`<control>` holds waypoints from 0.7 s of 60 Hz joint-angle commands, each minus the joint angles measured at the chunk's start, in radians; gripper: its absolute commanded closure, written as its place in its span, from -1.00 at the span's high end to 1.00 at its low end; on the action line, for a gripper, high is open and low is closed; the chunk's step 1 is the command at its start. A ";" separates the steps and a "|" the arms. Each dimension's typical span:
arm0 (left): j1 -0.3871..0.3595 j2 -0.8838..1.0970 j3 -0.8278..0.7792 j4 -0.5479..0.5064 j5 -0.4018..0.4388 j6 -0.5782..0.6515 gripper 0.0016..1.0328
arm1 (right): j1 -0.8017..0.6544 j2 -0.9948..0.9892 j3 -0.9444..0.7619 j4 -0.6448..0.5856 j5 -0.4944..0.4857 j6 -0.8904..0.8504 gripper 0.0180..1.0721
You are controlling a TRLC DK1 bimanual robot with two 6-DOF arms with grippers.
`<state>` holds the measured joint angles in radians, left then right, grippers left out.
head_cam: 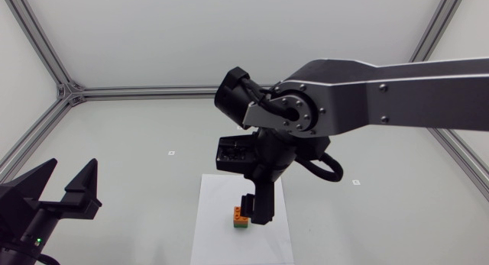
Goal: Pick up the orange 2x2 brick with the right arm and stack it on top of the green 2x2 brick in the center
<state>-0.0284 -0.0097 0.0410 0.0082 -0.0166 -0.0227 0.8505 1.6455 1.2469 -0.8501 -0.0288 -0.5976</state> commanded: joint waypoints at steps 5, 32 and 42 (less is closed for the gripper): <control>-0.001 -0.004 -0.041 -0.011 0.003 0.006 0.92 | -0.062 -0.110 -0.060 0.017 0.003 0.038 0.91; -0.001 -0.004 -0.041 -0.011 0.003 0.006 0.92 | -0.387 -0.440 -0.311 0.237 0.006 0.111 0.91; -0.001 -0.004 -0.041 -0.011 0.003 0.006 0.92 | -0.524 -0.558 -0.405 0.313 0.000 0.110 0.91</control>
<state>-0.0284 -0.0097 0.0410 0.0082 -0.0166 -0.0223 0.3759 1.1408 0.8963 -0.5705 -0.0257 -0.5003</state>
